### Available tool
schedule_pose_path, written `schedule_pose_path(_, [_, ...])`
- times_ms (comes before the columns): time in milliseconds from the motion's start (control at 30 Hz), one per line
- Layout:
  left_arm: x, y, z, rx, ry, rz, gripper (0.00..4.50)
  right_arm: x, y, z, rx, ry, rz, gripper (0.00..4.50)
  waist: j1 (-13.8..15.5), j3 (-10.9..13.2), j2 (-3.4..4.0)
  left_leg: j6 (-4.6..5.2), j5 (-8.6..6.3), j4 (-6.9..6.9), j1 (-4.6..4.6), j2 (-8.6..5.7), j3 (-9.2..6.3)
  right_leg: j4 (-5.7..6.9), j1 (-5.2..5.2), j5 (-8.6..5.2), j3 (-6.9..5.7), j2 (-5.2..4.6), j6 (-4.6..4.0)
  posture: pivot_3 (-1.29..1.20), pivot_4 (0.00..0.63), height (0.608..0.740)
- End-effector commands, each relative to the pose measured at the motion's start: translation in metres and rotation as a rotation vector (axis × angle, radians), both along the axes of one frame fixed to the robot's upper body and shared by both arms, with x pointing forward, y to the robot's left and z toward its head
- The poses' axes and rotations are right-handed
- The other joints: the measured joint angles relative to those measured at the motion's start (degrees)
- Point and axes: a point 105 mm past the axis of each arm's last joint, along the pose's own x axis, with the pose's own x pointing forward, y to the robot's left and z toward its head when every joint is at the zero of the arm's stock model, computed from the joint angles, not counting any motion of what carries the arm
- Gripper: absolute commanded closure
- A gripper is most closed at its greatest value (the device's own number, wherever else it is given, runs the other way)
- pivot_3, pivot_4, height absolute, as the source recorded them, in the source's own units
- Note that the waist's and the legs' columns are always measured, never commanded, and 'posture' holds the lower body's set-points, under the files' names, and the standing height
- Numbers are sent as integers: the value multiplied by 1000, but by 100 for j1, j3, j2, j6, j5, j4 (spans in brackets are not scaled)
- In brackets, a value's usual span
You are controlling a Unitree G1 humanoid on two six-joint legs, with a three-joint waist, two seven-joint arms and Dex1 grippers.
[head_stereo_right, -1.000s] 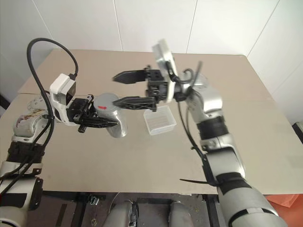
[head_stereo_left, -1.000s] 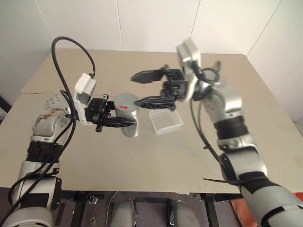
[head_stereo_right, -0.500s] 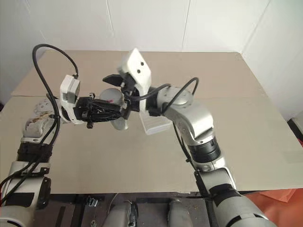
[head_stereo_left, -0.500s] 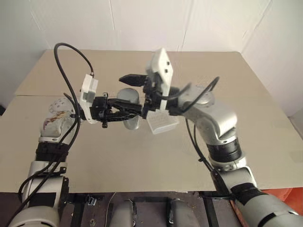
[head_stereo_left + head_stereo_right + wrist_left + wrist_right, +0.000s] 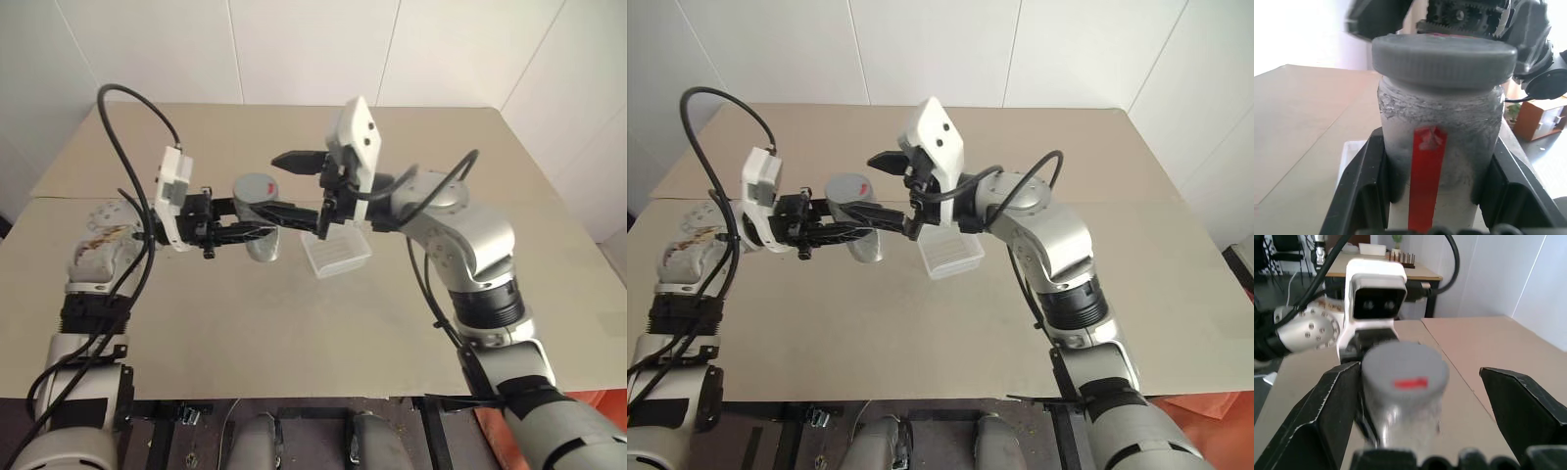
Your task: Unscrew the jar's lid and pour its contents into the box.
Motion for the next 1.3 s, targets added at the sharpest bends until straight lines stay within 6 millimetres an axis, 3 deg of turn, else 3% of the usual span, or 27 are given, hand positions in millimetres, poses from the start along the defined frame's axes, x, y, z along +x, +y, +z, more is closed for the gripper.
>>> schedule_pose_path(33, [-14,3,19,-10,-94,-54,2594,25,-45,10,33,-50,-189,67,40,0,-1,2,-1,0,0,-2,2,-1,2,0,0,-3,1,0,150,740])
schedule_pose_path(100, [-14,5,19,-11,-94,-50,2594,24,-45,13,38,-57,-183,67,28,0,-1,4,-2,0,0,-5,6,-6,1,0,-2,-7,1,0,150,740])
schedule_pose_path(433, [-6,-16,12,-35,-88,-90,2594,-38,12,33,118,-86,130,67,-5,0,0,-2,1,0,1,7,4,1,-2,1,7,8,1,0,150,740])
schedule_pose_path(700, [-4,-22,13,-45,-91,-115,2594,-25,39,23,55,-79,61,67,4,0,-1,-1,1,3,1,4,3,4,0,3,5,7,-1,0,150,740])
schedule_pose_path(867, [-6,-18,14,-38,-91,-113,2594,-17,35,19,44,-64,25,67,0,0,-1,-2,1,3,0,5,3,2,-1,2,5,8,-1,0,150,740])
schedule_pose_path(1300, [-7,-9,14,-20,-89,-97,2594,-18,-10,18,21,-81,-36,67,3,0,-1,-1,1,3,0,5,2,2,-1,2,5,8,-1,0,150,740])
